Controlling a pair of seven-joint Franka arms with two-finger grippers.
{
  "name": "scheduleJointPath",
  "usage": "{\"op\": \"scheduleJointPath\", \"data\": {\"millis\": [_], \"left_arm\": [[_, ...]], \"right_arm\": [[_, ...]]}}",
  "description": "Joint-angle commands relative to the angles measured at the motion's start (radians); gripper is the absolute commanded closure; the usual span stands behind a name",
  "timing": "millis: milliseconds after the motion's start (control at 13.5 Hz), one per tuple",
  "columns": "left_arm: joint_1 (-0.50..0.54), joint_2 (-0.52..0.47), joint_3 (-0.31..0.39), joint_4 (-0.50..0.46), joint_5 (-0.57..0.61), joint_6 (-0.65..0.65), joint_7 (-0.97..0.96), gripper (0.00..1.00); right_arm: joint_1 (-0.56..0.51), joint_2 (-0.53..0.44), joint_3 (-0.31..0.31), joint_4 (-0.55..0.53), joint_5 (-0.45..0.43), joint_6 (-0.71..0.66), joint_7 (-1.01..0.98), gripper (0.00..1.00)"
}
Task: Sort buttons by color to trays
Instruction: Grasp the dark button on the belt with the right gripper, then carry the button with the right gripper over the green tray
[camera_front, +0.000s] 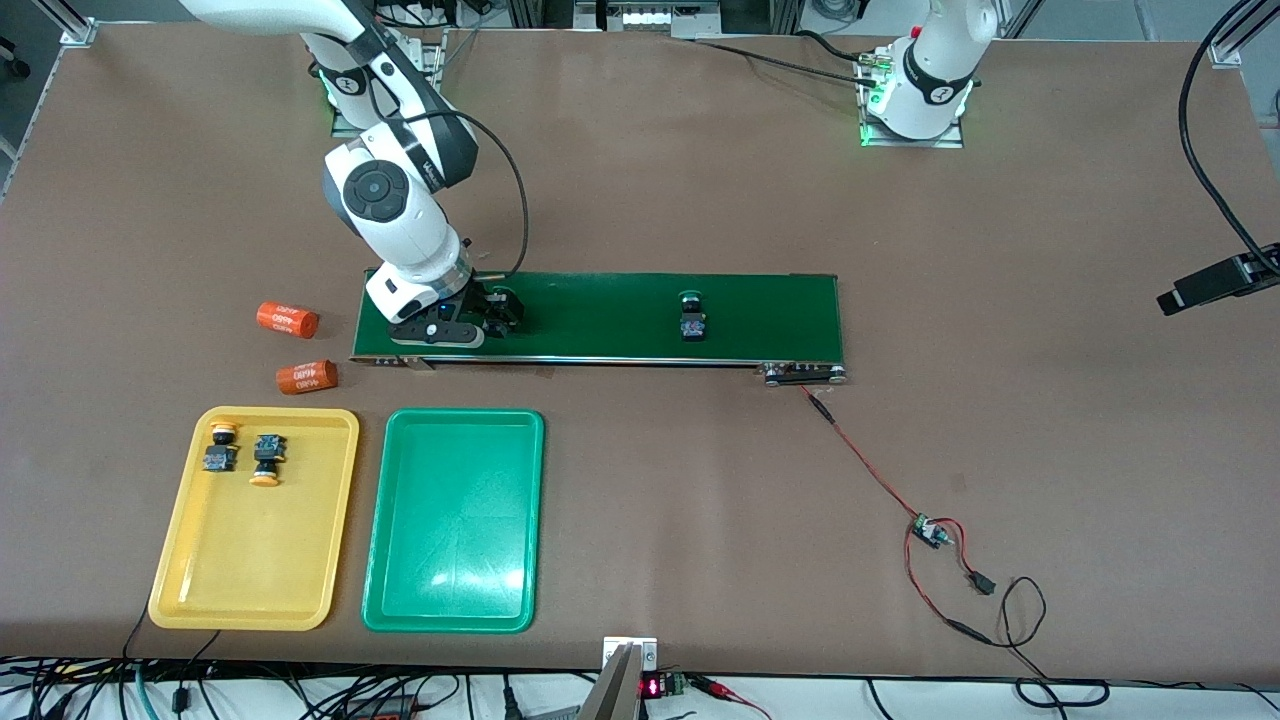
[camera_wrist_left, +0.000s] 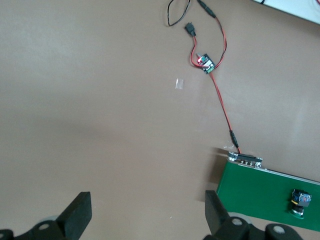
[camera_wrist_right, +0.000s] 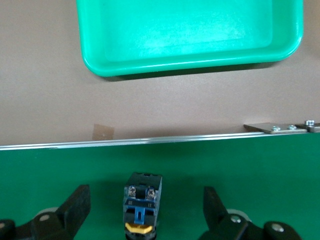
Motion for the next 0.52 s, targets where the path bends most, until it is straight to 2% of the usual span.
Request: {"op": "scheduleJointPath", "data": {"millis": [0,223,446], "left_arm": [[0.015,-0.011,-0.009,0.0,0.007,-0.001,0.014,0.0],[0.015,-0.009,-0.012,0.0,0.007,-0.003,0.011,0.0],[0.014,-0.014,-0.013,0.005,0.007,-0.003,0.014,0.0]], "right_arm": [[0.003,0.03,-0.004,0.014,-0.031,0.008,0.013,0.0],[0.003,0.053,-0.012,0.014,-0.077,0.007,0.01,0.16],[-0.001,0.055,-0.027,0.014,-0.078,0.004,-0.007,0.59]]}}
